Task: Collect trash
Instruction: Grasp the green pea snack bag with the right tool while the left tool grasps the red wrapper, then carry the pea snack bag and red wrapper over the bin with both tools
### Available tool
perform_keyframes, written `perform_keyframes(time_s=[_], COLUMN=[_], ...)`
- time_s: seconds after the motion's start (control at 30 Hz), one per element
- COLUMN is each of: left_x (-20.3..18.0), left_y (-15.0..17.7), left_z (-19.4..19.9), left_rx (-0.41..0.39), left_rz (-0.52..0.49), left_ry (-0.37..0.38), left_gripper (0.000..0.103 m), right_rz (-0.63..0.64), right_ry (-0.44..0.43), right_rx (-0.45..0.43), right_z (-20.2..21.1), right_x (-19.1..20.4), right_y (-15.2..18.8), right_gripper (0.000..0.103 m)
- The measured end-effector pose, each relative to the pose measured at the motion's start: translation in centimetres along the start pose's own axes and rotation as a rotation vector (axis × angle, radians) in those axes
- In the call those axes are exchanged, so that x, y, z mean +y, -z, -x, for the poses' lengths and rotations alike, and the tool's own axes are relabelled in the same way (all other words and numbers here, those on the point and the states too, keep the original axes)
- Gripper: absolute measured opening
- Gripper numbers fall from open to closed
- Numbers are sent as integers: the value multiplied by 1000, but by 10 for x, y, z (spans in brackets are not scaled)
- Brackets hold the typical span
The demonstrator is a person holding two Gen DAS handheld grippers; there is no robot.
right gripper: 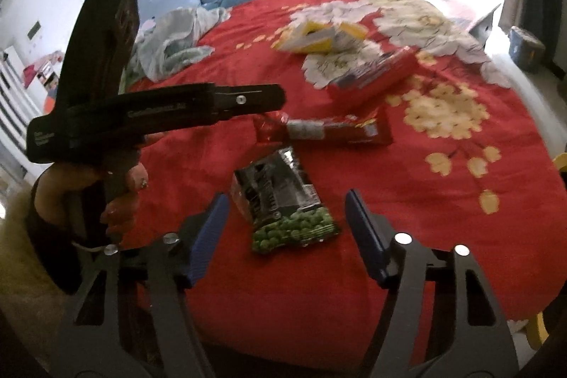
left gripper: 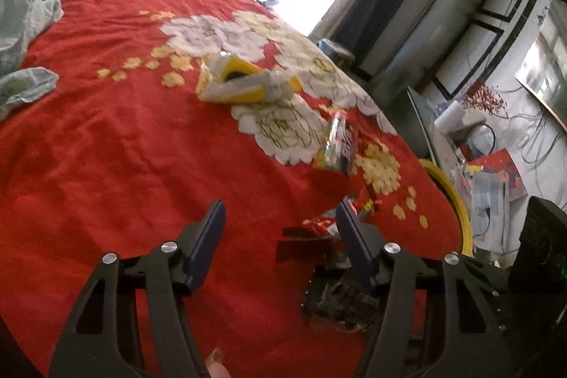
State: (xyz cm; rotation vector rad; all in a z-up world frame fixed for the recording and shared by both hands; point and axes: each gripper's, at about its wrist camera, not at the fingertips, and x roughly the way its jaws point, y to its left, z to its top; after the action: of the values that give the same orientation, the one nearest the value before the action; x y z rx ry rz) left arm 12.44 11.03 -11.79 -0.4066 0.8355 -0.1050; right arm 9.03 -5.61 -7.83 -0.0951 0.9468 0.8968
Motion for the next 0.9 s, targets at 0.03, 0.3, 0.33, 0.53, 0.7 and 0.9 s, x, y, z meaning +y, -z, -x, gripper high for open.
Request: perform_keyframes(time_s=[0.03,0.3,0.33,0.53,0.7,0.9], left_x=[-1,-3,-3,-15,-28,-40], left_y=[1,7,8,9,7,1], left_z=[-2,-16,-17,-18,-9,7], left_rx=[7,56,60,77,52,2], left_rz=[-3,-4,-4,-52,-103,-118], left_ry=[3,47,53,83,81,101], left_gripper=[57,39,35,11,9,8], right_rz=[4,0,-2,-9,-41,-91], right_ry=[-6,-15,-15,-7,9,57], right_rx=[13,50,52,54,29,-31], right_z=[-3,-5,-4,6,24,48], right_x=[1,-4,-4,-11,-26,-51], right_y=[1,9,10,15,19,15], right_gripper=[51,27,24,19,19,19])
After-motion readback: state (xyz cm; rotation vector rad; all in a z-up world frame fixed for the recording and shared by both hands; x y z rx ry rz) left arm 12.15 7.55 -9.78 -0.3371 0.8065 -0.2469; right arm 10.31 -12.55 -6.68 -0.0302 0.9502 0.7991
